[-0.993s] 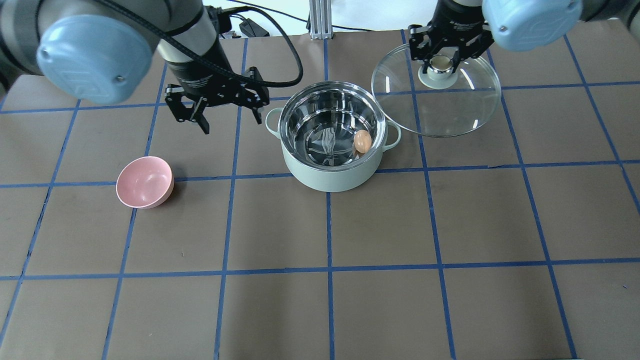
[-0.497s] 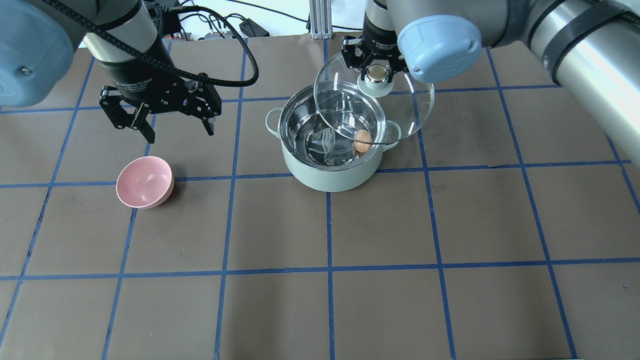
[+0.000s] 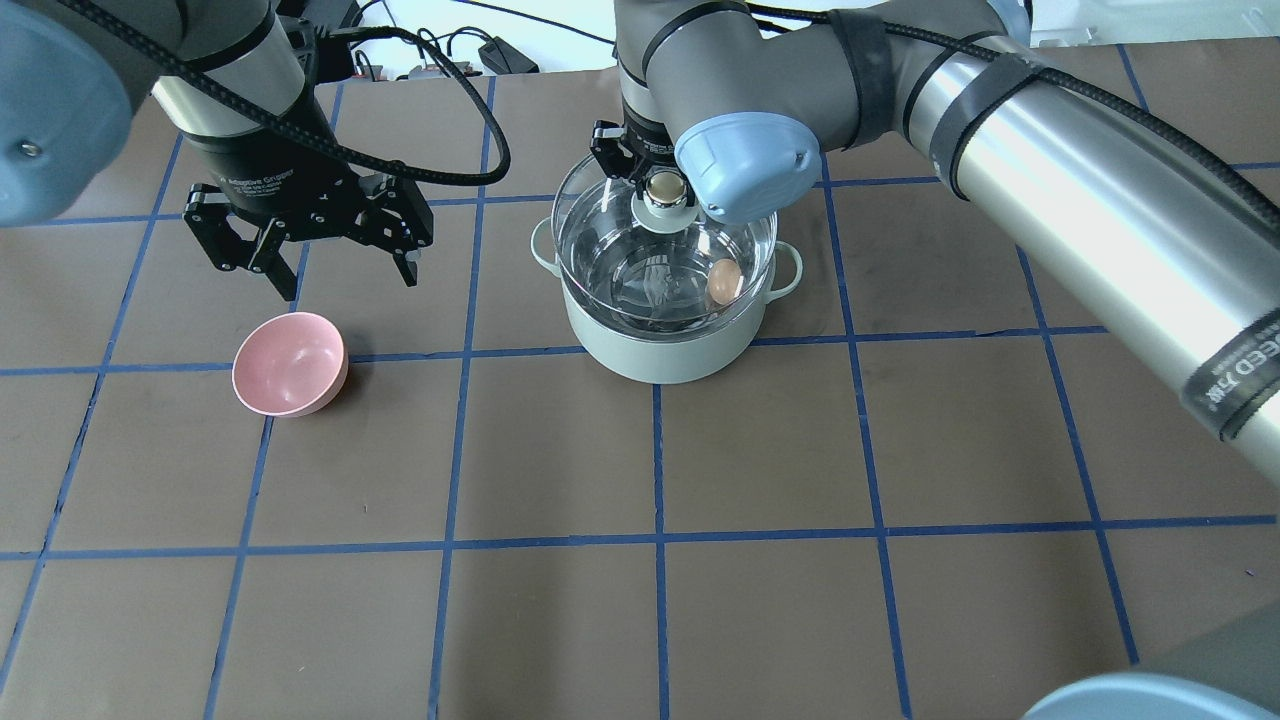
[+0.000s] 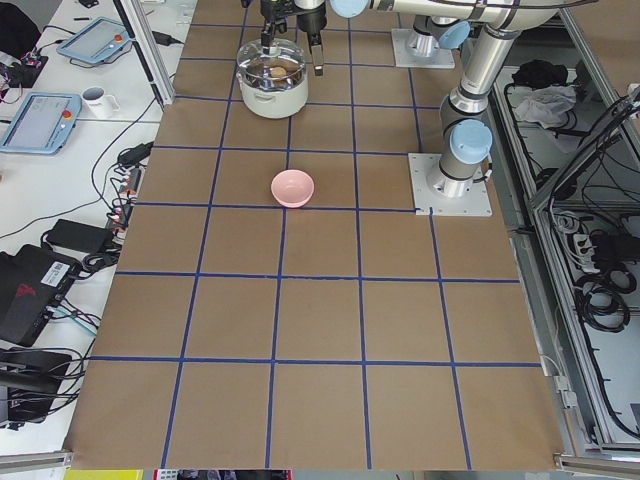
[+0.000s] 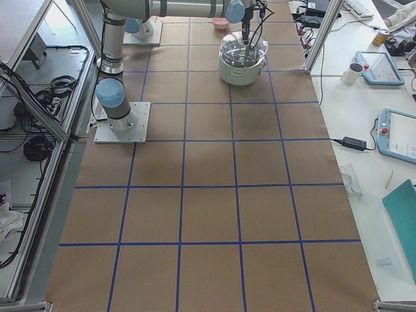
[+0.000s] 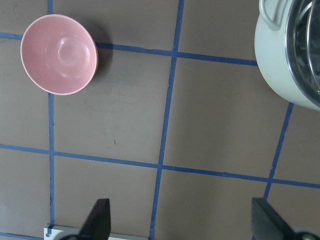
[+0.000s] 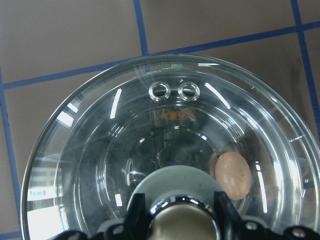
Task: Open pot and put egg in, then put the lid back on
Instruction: 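Lower the glass lid onto the pot with the right gripper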
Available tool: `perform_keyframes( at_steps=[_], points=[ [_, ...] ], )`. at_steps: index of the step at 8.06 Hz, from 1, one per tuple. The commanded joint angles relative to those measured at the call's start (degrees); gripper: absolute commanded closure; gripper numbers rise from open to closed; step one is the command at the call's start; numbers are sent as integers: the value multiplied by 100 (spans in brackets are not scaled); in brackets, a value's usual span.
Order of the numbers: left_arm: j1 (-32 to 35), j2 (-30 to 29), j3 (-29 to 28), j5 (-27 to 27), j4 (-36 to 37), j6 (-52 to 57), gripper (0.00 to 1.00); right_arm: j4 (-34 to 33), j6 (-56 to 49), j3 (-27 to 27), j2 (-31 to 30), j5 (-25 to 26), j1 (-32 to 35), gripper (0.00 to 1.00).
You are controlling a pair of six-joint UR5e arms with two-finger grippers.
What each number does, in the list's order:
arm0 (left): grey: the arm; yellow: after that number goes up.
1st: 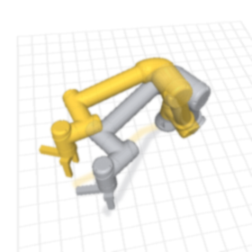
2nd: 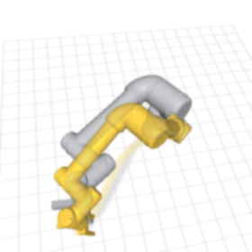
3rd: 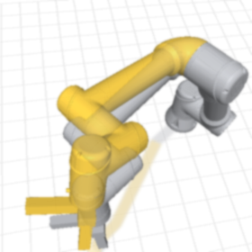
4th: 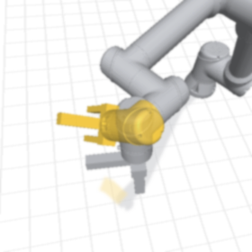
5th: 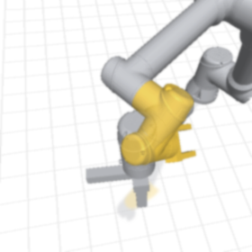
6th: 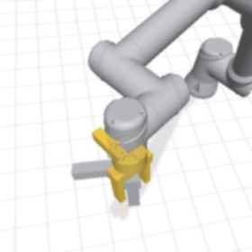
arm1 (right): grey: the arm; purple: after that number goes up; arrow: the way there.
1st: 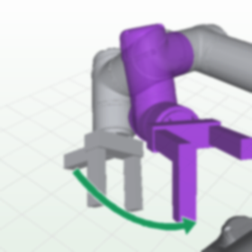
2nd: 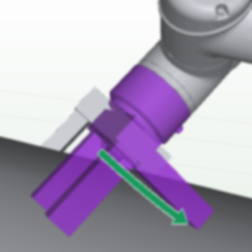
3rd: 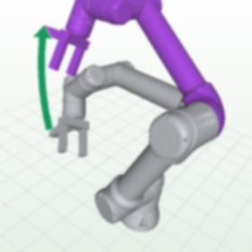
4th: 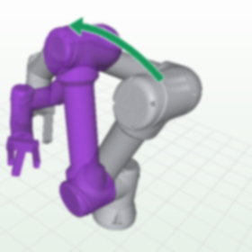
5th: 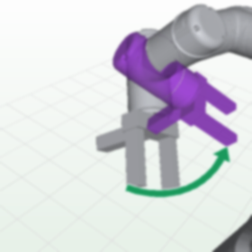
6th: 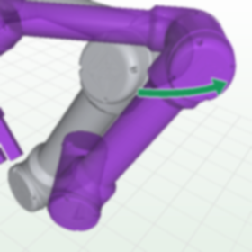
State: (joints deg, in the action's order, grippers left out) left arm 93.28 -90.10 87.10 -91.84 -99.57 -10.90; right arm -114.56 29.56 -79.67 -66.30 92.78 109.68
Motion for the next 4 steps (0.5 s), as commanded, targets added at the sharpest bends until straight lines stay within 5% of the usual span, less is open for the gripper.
perform_keyframes(
  at_steps=[1,4],
  points=[
    [-2,1,9,-1,0,0,0,12,50,-40,47,3,27,100],
    [6,-16,9,8,0,9,0,-5,50,-119,65,-14,27,100]
  ],
)
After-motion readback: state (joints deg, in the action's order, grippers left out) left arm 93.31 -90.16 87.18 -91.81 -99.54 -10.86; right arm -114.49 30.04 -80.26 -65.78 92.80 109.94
